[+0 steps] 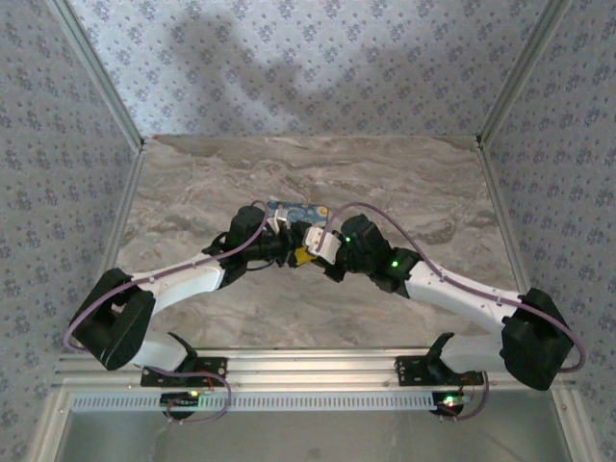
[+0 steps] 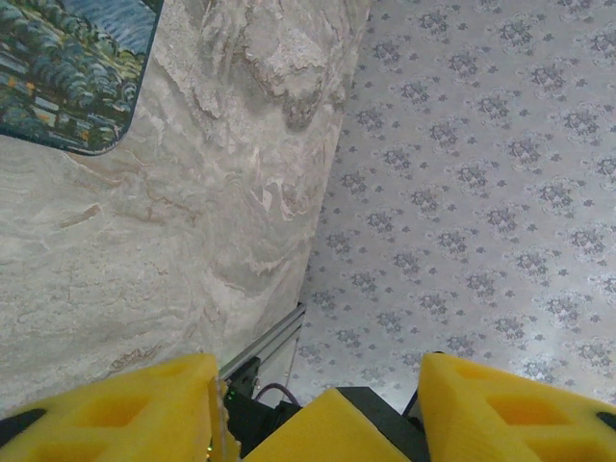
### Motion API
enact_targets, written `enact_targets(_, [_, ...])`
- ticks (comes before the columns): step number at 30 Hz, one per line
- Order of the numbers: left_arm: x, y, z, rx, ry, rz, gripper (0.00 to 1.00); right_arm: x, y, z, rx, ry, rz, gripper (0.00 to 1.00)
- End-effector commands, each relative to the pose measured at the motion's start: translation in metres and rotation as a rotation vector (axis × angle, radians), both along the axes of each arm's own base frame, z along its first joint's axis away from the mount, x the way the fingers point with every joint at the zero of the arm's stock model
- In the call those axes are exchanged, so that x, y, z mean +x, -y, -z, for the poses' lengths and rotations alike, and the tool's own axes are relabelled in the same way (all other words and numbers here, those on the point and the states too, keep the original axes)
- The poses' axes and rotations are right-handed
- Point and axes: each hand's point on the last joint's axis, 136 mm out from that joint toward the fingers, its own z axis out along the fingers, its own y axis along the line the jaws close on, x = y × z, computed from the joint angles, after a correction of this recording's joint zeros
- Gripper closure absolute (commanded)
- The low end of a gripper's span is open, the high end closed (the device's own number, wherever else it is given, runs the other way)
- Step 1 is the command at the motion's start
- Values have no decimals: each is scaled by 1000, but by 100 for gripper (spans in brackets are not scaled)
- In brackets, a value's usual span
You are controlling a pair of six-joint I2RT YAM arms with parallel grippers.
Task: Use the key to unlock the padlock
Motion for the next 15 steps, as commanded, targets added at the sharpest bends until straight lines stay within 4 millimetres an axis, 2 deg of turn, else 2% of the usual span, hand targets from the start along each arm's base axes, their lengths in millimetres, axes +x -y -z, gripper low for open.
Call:
enact_targets(1, [0, 2, -2, -17, 18, -4, 48, 3, 3, -2, 12, 1, 27, 100])
enact_targets(8, [0, 2, 0, -11, 18, -4, 64, 5, 3, -2, 14, 6, 35, 100])
enact_targets(15, [0, 0, 3, 5, 20, -8, 86, 5, 5, -4, 16, 10, 38, 100])
